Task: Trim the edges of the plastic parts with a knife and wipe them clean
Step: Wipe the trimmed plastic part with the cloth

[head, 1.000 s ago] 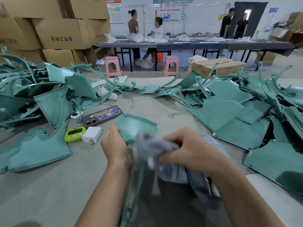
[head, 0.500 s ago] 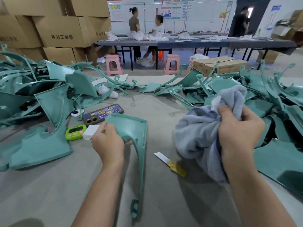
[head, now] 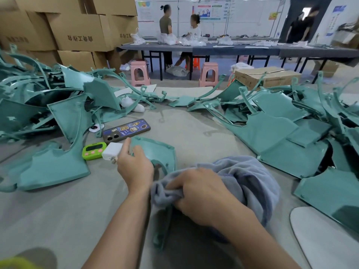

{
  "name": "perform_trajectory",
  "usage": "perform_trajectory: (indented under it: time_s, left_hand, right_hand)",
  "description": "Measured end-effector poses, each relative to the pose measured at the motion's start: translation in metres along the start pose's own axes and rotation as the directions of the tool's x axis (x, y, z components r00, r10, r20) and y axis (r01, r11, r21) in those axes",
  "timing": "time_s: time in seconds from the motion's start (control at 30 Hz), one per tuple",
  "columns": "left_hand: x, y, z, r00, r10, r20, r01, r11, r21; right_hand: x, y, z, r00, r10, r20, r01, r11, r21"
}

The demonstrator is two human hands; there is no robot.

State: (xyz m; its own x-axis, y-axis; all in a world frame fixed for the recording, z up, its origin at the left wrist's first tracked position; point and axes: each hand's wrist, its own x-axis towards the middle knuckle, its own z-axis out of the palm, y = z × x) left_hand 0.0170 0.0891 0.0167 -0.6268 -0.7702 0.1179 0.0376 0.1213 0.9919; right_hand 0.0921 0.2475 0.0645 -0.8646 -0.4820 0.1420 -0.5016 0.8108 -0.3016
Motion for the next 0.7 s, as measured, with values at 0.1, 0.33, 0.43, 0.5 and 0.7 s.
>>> perform_trajectory:
  time_s: [0.1,0.33,0.43,0.5,0.7]
  left_hand:
    - [-0.006,-0.003,0.004,0.998,0.053,0.021,-0.053,0.998,0.016]
    - [0.008,0.001,0.003,0.987,-0.156,0.031,0.159,0.973,-0.166]
    - [0.000,0.009,0.000,0.996,-0.070,0.051,0.077,0.986,-0.145]
    - [-0.008,0.014,0.001,0.997,0.000,0.072,0.011,0.988,-0.155]
    - [-0.017,0.011,0.006,0.978,0.070,0.194,-0.063,0.997,-0.047]
  right_hand:
    - [-0.005,-0.009,-0.004,0.972,-0.122,0.200,0.135,0.990,-0.051]
    - [-0.014,0.033,-0.039,0.965,-0.024,0.263,-0.101,0.887,0.452]
    - [-0.002,0.058,-0.031,0.858,0.433,-0.278,-0.352,0.888,0.296]
    - [0.000,0.052,-0.020,0.703,0.515,-0.490,-0.564,0.824,0.057]
    - [0.006,-0.007,0.024,0.943,0.166,-0.289,-0.119,0.978,0.173]
